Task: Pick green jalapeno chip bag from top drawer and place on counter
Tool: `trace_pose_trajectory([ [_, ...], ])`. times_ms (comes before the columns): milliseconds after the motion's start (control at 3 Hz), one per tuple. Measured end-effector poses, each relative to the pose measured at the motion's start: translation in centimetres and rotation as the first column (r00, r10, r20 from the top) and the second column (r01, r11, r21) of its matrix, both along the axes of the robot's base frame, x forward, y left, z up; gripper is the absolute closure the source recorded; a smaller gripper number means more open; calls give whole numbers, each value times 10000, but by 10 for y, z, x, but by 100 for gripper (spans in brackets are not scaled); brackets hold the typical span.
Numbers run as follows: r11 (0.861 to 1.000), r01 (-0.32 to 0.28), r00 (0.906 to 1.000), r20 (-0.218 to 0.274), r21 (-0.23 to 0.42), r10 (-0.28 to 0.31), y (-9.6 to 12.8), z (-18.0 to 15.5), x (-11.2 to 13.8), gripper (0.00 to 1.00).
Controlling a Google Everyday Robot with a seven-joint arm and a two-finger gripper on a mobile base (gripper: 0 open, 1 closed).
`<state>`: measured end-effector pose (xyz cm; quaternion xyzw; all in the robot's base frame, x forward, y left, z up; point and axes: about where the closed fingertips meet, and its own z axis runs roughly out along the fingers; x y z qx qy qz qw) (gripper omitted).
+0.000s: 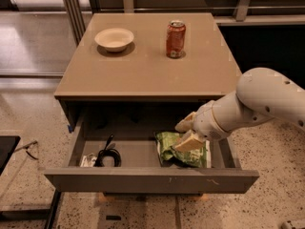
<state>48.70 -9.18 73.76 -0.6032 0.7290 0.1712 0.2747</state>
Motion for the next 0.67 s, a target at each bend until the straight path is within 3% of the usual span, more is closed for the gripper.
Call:
trace_pose_trajectory([
  [667, 10000, 84, 9996, 254, 54, -85, 2, -17, 13, 53],
])
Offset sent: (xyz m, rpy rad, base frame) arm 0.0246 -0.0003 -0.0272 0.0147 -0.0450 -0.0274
